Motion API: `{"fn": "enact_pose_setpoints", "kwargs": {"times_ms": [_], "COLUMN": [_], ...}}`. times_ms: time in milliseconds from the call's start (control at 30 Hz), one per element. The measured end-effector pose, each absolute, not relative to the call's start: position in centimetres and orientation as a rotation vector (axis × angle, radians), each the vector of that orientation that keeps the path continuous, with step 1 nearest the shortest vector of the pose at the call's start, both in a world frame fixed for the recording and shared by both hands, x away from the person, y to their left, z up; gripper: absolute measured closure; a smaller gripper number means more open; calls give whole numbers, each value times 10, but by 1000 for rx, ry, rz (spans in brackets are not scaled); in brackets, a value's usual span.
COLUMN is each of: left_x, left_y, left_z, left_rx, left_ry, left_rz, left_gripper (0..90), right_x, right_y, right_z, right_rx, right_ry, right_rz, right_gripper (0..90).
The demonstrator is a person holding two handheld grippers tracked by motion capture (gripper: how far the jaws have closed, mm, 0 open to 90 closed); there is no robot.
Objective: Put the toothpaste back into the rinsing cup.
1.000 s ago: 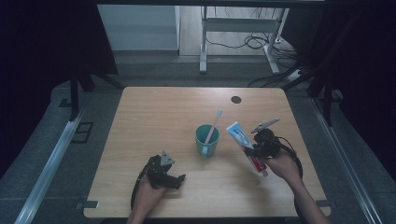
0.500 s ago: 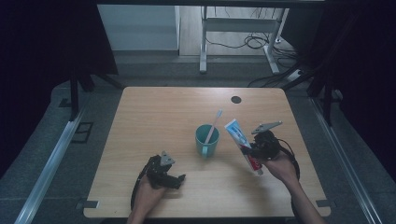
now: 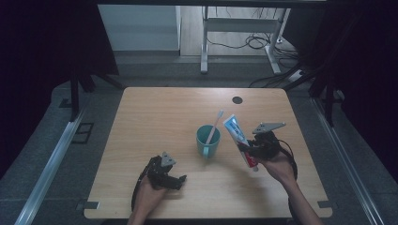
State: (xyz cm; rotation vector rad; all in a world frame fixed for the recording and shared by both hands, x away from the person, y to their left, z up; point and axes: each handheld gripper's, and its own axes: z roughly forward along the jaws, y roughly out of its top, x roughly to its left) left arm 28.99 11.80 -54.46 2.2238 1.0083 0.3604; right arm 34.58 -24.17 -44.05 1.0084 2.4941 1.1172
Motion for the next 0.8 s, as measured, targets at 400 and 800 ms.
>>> {"fn": "enact_pose_setpoints", "kwargs": {"times_ms": [400, 800], "left_x": [290, 290], "left_y": [118, 118], "left_z": [-544, -545], "left_rx": [2229, 2225], "left_ry": [1004, 1008], "left_rz": [360, 359], "left_gripper": [24, 24], "right_x": [344, 343], "right_y": [-235, -226], "right_z": [-432, -421], "right_rx": [963, 923], "right_ry": [2433, 2394], "right_rz": [1201, 1260], "right_gripper": [714, 714]}}
